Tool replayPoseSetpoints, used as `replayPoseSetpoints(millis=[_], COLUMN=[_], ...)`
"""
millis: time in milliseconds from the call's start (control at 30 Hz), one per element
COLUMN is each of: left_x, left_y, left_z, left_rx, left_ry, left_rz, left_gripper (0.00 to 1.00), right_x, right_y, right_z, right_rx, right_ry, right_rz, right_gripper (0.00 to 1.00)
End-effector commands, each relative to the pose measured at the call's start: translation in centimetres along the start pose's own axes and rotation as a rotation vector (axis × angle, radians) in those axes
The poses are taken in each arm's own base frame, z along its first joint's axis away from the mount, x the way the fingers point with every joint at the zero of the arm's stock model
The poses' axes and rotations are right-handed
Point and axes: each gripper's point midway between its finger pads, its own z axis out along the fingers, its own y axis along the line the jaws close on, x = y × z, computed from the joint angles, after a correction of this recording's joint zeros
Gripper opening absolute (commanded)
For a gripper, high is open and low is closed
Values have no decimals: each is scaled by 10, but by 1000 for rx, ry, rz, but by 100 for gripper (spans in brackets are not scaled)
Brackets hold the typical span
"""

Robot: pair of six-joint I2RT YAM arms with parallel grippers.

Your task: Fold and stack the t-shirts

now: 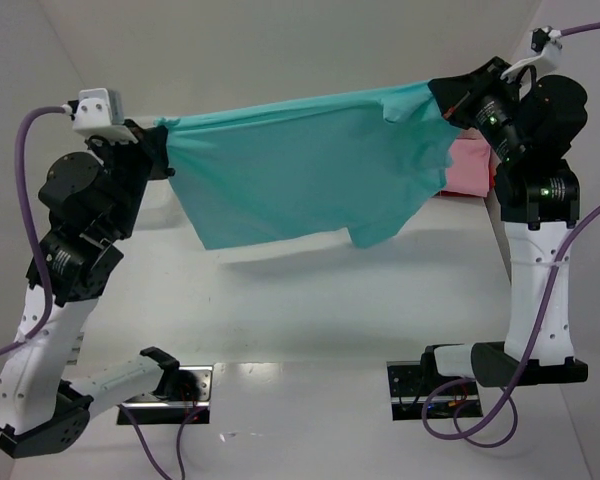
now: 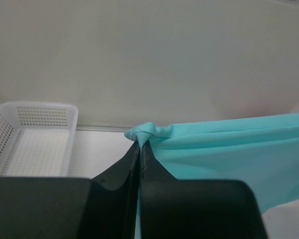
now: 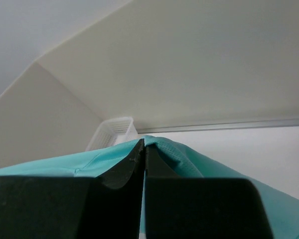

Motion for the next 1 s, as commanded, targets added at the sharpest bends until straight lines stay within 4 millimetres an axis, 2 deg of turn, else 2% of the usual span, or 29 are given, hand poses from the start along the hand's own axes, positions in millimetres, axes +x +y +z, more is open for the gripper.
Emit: replayPoseSetpoints(millis=[0, 100, 133, 167, 200, 233, 300, 333, 367, 400, 467, 533, 567, 733, 800, 867, 900, 933, 967], left_x=[-15, -7, 5, 8, 15, 32, 53, 65, 80, 91, 121, 149, 169, 249, 270, 287, 289, 293, 299], left_y=[20, 19, 18, 13, 12, 12, 13, 10, 9, 7, 3, -2, -5, -14, -13, -8, -5, -1, 3], left_z=[-19, -25, -23, -26, -29, -27, -30, -30, -31, -30, -32, -35, -37, -56, -65, -73, -75, -80, -87], left_rx=[-72, -54, -47, -18, -3, 4, 3, 13, 21, 30, 49, 71, 81, 101, 89, 55, 43, 20, 5], left_ry=[-65, -46, -12, -4, 12, 49, 102, 134, 171, 197, 278, 362, 426, 694, 773, 835, 847, 867, 900], left_rz=[-62, -87, -73, -84, -79, -75, -91, -93, -100, -106, -118, -132, -142, -193, -206, -205, -204, -201, -190], left_gripper=[0, 0, 0, 0, 0, 0, 0, 0, 0, 0, 0, 0, 0, 2, 3, 7, 12, 24, 44], right_x=[-28, -19, -4, 6, 11, 39, 61, 69, 91, 103, 136, 148, 162, 195, 204, 209, 211, 212, 216], right_y=[22, 20, 12, 8, 8, -11, -24, -26, -40, -47, -63, -68, -75, -96, -102, -107, -108, -108, -111], right_z=[-4, -6, -3, -4, -15, -11, -16, -26, -26, -29, -44, -51, -56, -71, -74, -75, -76, -77, -78], right_rx=[-82, -80, -72, -70, -68, -34, -8, 0, 27, 40, 76, 87, 104, 170, 185, 202, 203, 206, 213], right_ry=[-79, -50, -13, 13, 17, 71, 113, 127, 172, 194, 251, 268, 294, 359, 378, 385, 387, 391, 403], right_rz=[-45, -38, -28, -21, -20, -11, -9, -4, 2, 8, 38, 49, 63, 86, 81, 83, 84, 85, 89], right_gripper=[1, 1, 1, 1, 1, 1, 1, 1, 1, 1, 1, 1, 1, 1, 1, 1, 1, 1, 1])
